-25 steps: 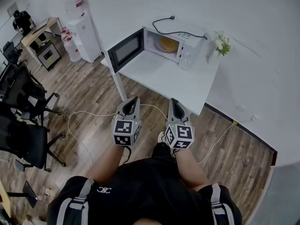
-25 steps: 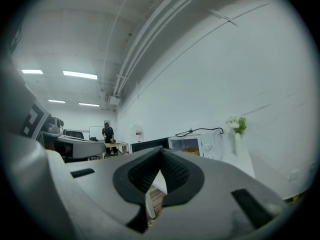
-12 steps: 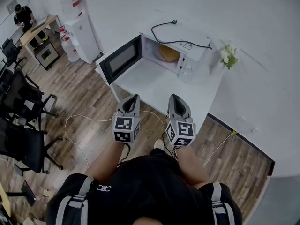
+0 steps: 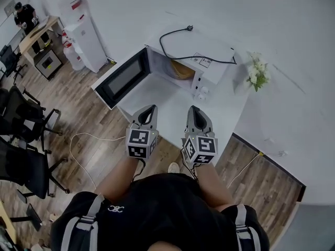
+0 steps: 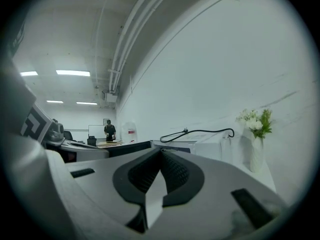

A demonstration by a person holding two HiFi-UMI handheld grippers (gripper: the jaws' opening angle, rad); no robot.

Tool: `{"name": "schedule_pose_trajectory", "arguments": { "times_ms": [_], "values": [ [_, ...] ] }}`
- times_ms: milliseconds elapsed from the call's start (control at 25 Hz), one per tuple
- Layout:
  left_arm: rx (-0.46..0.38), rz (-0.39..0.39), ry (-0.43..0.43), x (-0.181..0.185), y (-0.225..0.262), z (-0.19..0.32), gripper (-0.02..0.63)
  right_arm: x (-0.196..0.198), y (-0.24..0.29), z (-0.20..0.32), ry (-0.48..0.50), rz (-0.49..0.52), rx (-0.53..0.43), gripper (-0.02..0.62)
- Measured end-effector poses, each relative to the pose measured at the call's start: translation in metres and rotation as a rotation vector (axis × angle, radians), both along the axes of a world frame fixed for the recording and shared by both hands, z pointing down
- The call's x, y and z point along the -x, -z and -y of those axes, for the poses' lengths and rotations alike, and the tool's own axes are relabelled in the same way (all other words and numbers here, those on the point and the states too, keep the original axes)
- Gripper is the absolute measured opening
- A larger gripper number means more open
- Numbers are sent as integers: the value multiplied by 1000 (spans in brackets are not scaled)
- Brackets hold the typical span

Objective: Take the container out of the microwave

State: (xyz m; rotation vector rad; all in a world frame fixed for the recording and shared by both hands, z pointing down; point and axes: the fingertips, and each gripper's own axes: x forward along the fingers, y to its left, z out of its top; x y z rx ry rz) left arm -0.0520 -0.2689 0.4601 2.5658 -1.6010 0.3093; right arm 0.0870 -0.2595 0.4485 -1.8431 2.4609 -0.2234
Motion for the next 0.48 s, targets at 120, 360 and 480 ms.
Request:
{"name": "schedule_pose_trajectory", "arguments": {
  "times_ms": [120, 360, 480],
  "values": [
    [16, 15, -2, -14, -6, 31, 12, -8, -4, 26, 10, 13, 14, 5],
    [16, 42, -9, -27, -11, 77, 12, -22, -12, 59, 7, 41, 43, 6],
    [30, 46, -33, -31, -19, 94, 12, -25, -19, 68, -14, 40, 58, 5]
  ]
}}
